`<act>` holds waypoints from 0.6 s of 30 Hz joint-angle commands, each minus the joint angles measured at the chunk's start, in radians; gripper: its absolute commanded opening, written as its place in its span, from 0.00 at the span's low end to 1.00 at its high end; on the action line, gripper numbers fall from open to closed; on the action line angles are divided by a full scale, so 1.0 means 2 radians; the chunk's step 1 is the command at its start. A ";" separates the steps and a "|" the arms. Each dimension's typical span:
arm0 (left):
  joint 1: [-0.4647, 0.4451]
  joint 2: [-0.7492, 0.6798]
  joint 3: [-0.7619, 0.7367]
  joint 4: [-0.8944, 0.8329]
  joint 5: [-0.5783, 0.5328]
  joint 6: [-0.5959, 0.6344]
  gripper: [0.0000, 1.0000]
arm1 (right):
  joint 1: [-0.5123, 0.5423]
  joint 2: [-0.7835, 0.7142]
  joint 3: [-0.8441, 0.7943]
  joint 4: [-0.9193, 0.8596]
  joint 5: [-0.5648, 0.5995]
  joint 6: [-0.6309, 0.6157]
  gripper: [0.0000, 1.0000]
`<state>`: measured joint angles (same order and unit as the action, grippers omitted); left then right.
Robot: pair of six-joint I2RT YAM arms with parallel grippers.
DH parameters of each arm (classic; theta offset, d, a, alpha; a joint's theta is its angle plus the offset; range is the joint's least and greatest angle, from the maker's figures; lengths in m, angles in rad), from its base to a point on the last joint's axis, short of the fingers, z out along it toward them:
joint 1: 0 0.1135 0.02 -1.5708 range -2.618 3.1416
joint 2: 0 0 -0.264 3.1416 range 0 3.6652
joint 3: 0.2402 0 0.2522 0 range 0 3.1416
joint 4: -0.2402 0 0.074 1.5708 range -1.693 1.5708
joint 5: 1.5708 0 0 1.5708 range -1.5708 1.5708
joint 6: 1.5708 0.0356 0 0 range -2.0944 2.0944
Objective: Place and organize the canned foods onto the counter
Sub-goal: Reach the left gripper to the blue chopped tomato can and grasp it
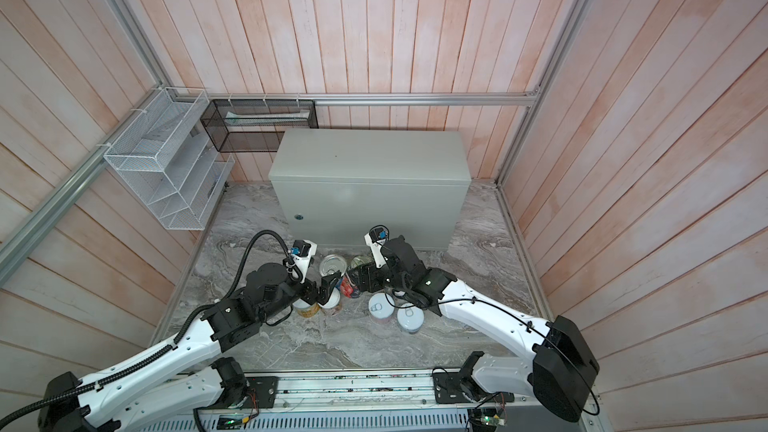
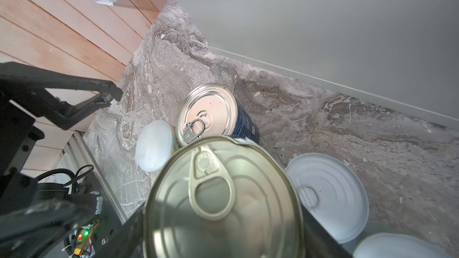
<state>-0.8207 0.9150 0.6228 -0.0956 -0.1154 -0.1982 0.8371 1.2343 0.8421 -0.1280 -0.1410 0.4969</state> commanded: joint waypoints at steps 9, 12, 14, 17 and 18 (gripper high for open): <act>-0.005 -0.010 -0.036 0.074 0.108 0.036 1.00 | -0.028 -0.027 0.040 0.059 -0.062 0.005 0.43; -0.005 -0.016 -0.049 0.093 0.128 0.035 1.00 | -0.036 -0.037 0.040 0.054 -0.070 0.002 0.43; -0.005 -0.019 -0.055 0.101 0.133 0.035 1.00 | -0.042 -0.046 0.038 0.053 -0.078 0.003 0.43; -0.005 -0.015 -0.057 0.106 0.132 0.039 1.00 | -0.053 -0.059 0.035 0.051 -0.093 0.006 0.43; -0.005 -0.011 -0.055 0.106 0.133 0.041 1.00 | -0.056 -0.064 0.033 0.050 -0.093 0.007 0.43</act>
<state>-0.8261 0.8940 0.5186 0.0654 0.1192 -0.1410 0.7403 1.1652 0.8536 -0.1307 -0.2714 0.4984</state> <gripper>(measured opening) 0.998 0.749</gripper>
